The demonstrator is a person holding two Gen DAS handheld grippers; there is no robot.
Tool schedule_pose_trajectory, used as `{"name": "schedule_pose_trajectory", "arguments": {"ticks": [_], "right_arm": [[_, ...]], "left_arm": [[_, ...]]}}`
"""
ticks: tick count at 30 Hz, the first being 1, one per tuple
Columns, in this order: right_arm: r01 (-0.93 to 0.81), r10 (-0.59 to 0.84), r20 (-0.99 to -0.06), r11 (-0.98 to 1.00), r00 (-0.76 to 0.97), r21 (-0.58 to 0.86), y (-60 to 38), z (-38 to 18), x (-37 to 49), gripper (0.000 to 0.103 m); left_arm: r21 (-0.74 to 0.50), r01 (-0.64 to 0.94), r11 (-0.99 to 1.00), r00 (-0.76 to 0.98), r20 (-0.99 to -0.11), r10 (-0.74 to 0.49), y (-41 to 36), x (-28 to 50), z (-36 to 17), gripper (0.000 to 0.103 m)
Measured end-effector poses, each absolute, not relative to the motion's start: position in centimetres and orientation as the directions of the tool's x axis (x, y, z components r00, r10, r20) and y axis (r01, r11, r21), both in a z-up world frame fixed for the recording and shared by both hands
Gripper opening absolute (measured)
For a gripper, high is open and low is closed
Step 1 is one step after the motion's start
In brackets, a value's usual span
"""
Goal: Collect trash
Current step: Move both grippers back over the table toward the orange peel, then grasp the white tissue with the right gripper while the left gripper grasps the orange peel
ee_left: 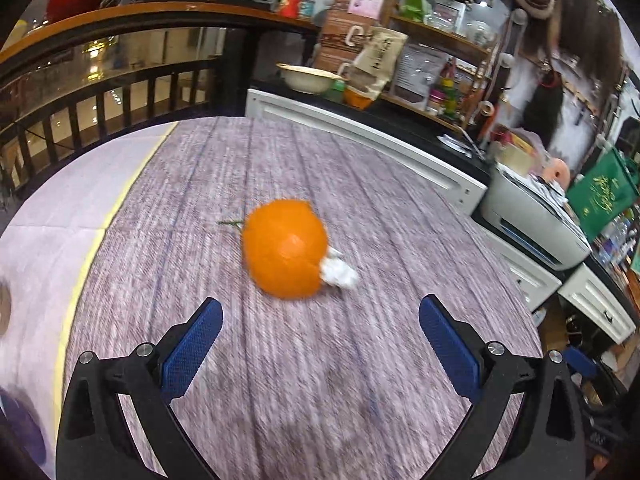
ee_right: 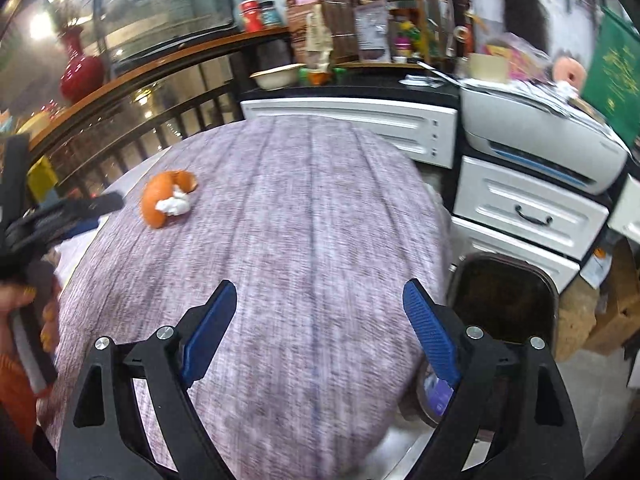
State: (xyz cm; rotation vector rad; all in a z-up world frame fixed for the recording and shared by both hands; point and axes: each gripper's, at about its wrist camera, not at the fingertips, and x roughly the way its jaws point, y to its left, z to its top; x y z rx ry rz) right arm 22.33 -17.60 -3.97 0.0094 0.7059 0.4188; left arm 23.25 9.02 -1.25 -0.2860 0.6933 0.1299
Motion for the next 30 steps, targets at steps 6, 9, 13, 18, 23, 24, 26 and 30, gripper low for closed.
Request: {"name": "schedule_pose_trajectory", "arguments": {"ticks": [6,9,13,18,23,24,26,30], "right_arm": [[-0.473,0.446,-0.642,0.869,0.624,0.144,-14.0,-3.7,23.8,0.084],[-0.569,0.509,-0.669,0.808,0.541,0.154,-11.0,-3.7,25.2,0.084],[-0.677,0.528,-0.705,0.730,0.473,0.092,-5.5,-4.0,27.4,0.071],[-0.749,0.509,-0.760,0.661,0.404,0.045,0.5,-5.1,30.7,0.063],[-0.778,0.474,-0.780,0.628,0.409,-0.026,4.2,-5.7,32.4,0.046],[-0.784,0.475,-0.782,0.621,0.404,-0.028,4.5,-5.8,32.6,0.040],[-0.794,0.479,-0.782,0.606,0.399,-0.034,5.0,-5.9,32.9,0.026],[-0.802,0.497,-0.780,0.597,0.380,-0.011,4.8,-5.8,32.6,0.009]], "left_arm": [[-0.230,-0.253,0.940,0.731,-0.682,0.030,11.7,26.4,-2.0,0.097],[-0.271,-0.283,0.920,0.733,-0.679,0.026,13.1,26.6,-2.1,0.097],[-0.325,-0.302,0.896,0.733,-0.680,0.001,14.4,26.1,-2.4,0.097],[-0.336,-0.318,0.886,0.722,-0.692,-0.003,15.6,25.2,-2.8,0.097],[-0.352,-0.324,0.878,0.717,-0.696,-0.014,16.5,24.7,-3.0,0.097],[-0.355,-0.325,0.877,0.717,-0.697,-0.017,16.6,24.7,-3.0,0.097],[-0.358,-0.325,0.875,0.717,-0.697,-0.019,16.8,24.8,-3.1,0.097],[-0.347,-0.319,0.882,0.711,-0.703,-0.020,16.8,25.0,-3.2,0.097]]}}
